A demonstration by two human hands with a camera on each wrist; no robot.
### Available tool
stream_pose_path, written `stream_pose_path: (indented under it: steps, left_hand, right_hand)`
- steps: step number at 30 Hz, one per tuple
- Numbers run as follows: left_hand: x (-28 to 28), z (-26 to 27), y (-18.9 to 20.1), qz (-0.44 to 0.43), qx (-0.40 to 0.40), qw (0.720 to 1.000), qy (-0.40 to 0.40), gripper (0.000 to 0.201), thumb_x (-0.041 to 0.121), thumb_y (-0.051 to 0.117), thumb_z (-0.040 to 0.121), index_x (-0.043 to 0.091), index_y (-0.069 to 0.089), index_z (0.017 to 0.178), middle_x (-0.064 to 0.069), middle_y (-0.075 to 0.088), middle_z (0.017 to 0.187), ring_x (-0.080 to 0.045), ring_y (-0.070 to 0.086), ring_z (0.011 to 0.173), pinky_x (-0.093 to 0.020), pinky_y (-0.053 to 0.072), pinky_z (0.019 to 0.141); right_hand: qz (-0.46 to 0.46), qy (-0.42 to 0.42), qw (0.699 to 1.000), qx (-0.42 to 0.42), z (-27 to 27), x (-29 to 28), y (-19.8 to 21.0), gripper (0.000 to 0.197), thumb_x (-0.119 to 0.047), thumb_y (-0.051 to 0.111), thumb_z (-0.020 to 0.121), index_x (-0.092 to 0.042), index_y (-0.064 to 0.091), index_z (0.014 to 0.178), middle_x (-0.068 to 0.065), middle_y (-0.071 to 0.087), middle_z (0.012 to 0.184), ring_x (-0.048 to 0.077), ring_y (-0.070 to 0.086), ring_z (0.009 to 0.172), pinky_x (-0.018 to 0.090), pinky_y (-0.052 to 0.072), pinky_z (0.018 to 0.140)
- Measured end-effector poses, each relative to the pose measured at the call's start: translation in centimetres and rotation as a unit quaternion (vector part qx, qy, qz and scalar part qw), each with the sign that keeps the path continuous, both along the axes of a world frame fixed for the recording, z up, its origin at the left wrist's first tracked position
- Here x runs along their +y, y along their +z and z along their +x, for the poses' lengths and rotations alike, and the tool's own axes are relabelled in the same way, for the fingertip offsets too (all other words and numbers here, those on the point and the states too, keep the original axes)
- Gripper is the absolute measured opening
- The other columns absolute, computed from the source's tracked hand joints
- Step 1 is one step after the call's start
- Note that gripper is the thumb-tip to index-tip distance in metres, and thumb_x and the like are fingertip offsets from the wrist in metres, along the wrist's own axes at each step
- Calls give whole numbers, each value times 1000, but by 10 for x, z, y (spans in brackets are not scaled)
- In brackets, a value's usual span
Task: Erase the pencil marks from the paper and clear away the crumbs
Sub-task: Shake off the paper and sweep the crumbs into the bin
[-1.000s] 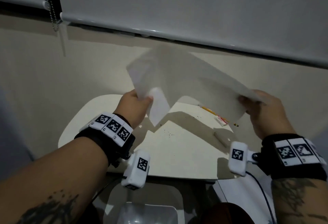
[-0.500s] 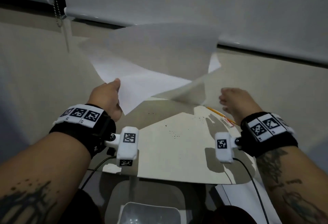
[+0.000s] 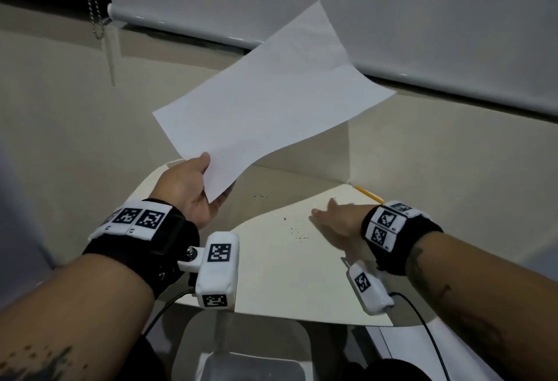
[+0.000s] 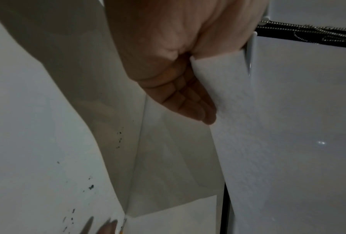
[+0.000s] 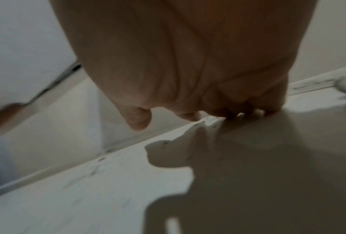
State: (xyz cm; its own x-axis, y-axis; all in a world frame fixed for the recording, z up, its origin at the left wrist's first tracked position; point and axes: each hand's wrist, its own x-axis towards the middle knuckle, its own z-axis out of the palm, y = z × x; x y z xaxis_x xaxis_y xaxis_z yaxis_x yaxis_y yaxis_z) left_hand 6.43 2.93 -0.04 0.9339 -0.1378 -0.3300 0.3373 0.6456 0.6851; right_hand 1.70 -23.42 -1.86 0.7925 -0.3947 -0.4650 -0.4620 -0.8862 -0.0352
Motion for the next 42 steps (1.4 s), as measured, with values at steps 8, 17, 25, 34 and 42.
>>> stream_pose_path:
  steps: [8,17,25,34,42]
  left_hand:
    - [5,6,-14,-62,33,997,-32,19,22,59,97,8,63,109,-8,74,94,-21,72,66,-27,56,53]
    - [-1,7,-18,-53,43,997,-41,18,24,59,98,7,63,101,-8,74,83,-20,71,60,-26,55,50]
    - [-5,7,-18,-52,40,997,-44,17,24,58,98,8,63,100,-7,74,79,-20,70,56,-26,55,48]
    - [-11,10,-21,-49,38,997,-36,17,24,60,97,8,64,101,-6,75,83,-20,71,60,-27,55,50]
    - [-15,9,-17,-34,22,999,-27,16,23,58,98,8,64,99,-6,75,79,-20,70,58,-27,54,49]
  right_hand:
    - [47,-55,990,-118,14,-23,33,51,-25,46,103,2,37,145,19,41,149,30,39,138,28,33,105]
    - [-80,-3,993,-82,48,-69,24,39,-13,50,100,-1,50,137,18,54,139,21,56,85,24,48,76]
    - [1,-31,992,-124,66,-93,10,38,-6,57,94,-8,58,132,17,63,125,11,52,63,23,44,53]
    - [25,-50,985,-166,55,-83,19,36,-12,47,99,-11,58,133,10,58,136,29,55,124,33,43,99]
    - [243,-128,939,-205,45,-63,29,26,-1,53,97,-7,62,119,14,73,101,26,69,96,36,53,91]
